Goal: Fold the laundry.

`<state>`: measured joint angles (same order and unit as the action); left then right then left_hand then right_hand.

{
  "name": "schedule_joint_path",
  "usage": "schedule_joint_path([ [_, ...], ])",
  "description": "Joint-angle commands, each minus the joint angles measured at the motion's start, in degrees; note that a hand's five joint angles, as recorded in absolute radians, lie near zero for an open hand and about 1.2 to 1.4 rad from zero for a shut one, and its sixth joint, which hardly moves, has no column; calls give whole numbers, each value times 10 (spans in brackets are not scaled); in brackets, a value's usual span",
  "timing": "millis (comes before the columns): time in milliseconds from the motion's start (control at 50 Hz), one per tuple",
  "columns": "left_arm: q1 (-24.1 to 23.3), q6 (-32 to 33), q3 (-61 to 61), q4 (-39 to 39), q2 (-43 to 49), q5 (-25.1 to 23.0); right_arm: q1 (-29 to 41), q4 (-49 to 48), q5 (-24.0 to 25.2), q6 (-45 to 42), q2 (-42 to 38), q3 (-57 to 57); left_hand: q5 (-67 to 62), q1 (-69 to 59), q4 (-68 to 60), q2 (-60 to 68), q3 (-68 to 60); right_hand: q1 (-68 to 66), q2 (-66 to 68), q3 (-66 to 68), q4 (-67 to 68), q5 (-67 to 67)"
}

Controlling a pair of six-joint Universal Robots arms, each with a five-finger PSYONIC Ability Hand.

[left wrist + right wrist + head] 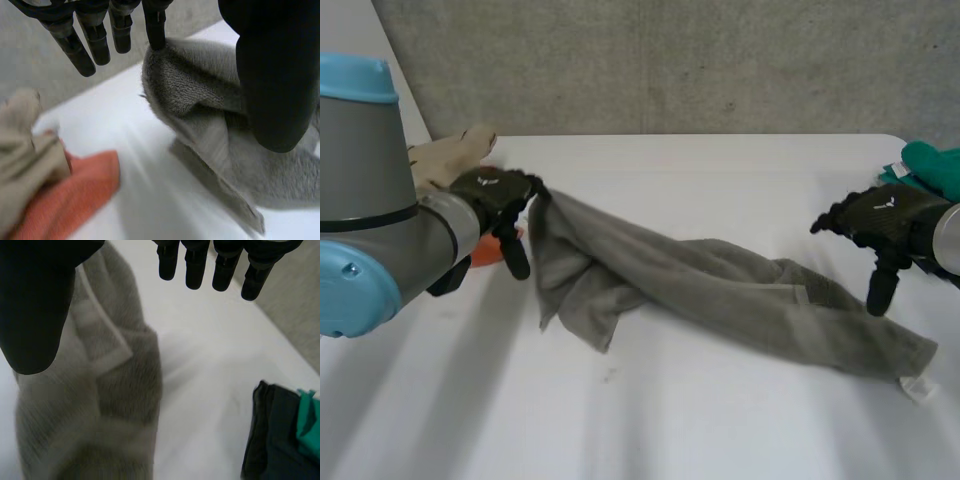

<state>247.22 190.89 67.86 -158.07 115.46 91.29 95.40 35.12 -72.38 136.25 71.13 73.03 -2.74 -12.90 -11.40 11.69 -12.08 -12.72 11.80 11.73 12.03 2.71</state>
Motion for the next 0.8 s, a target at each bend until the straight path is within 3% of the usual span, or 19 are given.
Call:
schedule_joint_path([
  [20,24,-49,7,7,62,-51,-14,35,-7,-61,-56,-29,-32,-30,-45,42,-38,-82,91,92,89,82],
  [140,32,-62,7,8,78,-100,2,-14,-10,57,-69,4,-289,-287,-302,299,-295,-104,113,114,111,104],
  [220,36,-64,10,7,63,-99,15,-39,-12,147,-69,20,-387,-385,-400,397,-393,-107,117,117,114,107],
  [260,41,-66,14,4,50,-95,23,-47,-13,175,-67,28,-379,-377,-392,389,-385,-107,117,117,114,107],
  [360,70,-80,37,-28,-3,-78,60,-79,-30,219,-68,51,-95,-93,-108,105,-101,-114,123,124,121,114],
  [580,85,-88,61,-20,-1,-53,147,-217,-89,216,-130,58,-50,-49,-64,61,-57,-217,226,226,223,217],
  [800,87,-85,95,-36,-15,-57,166,-279,-124,177,-194,31,-34,-32,-47,44,-40,-228,238,238,235,229],
])
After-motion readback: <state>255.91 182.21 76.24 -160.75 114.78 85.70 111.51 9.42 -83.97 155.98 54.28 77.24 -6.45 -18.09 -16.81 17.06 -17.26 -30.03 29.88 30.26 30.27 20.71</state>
